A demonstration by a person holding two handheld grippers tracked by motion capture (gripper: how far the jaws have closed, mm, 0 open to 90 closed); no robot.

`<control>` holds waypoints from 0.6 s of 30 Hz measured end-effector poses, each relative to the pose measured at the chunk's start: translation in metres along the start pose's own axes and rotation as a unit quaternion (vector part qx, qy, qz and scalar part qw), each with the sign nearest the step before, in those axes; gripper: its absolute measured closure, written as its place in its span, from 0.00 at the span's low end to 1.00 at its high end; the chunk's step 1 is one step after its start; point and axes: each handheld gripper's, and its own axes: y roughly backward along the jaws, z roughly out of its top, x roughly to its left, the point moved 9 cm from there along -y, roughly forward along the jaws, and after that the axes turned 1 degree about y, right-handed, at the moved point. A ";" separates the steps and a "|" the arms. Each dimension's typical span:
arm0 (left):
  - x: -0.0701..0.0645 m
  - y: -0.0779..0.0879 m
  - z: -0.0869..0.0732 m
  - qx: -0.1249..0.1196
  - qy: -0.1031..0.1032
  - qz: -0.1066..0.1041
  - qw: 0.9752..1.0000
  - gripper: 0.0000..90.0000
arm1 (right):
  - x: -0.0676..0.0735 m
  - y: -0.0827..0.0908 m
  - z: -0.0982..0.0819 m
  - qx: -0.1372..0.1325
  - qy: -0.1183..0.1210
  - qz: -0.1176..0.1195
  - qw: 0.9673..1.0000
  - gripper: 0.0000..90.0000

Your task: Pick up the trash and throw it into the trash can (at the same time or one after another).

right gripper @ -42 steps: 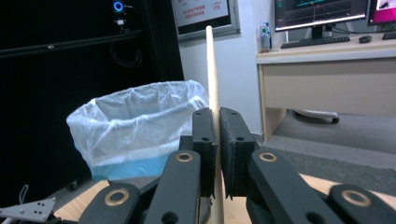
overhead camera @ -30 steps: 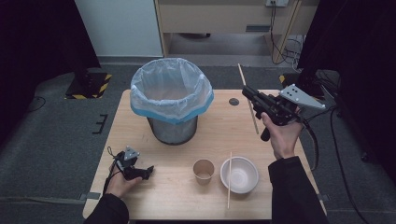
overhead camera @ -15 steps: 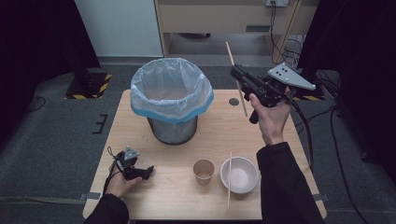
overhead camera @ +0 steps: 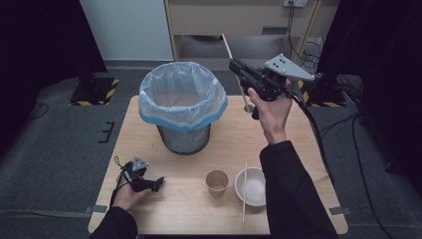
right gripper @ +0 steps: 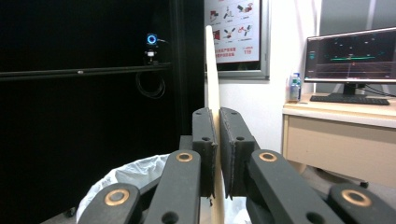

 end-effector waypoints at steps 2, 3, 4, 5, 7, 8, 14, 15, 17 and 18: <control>0.000 0.000 0.000 0.000 0.000 0.000 1.000 0.00 | 0.003 -0.007 0.000 0.000 0.002 0.003 1.000 0.95; 0.000 0.000 0.000 0.000 0.000 0.000 1.000 0.00 | 0.004 -0.010 0.001 0.001 0.001 0.005 1.000 0.95; 0.000 0.000 0.000 0.000 0.000 0.000 1.000 0.00 | 0.006 -0.013 0.001 0.000 -0.003 0.008 1.000 0.95; 0.000 0.000 0.000 0.000 0.000 0.000 1.000 0.00 | 0.007 -0.017 0.001 0.001 -0.003 0.010 1.000 0.95; 0.000 0.000 0.000 0.001 -0.001 0.000 1.000 0.00 | 0.010 -0.023 0.002 0.001 -0.003 0.012 1.000 0.95; 0.000 0.000 0.000 0.001 -0.001 0.000 1.000 0.00 | 0.011 -0.028 0.003 -0.001 -0.002 0.014 1.000 0.95; 0.000 0.000 0.000 0.001 -0.001 0.000 1.000 0.00 | 0.018 -0.049 0.003 -0.004 -0.005 0.022 1.000 0.95; 0.000 0.000 0.000 0.000 0.000 0.000 1.000 0.00 | 0.019 -0.051 0.004 -0.007 -0.009 0.024 1.000 0.95; 0.000 0.000 0.000 0.000 0.000 0.000 1.000 0.00 | 0.020 -0.057 0.004 -0.009 -0.011 0.024 1.000 0.95; 0.000 0.000 0.000 0.000 0.000 0.000 1.000 0.00 | 0.020 -0.060 0.004 -0.010 -0.012 0.024 1.000 0.95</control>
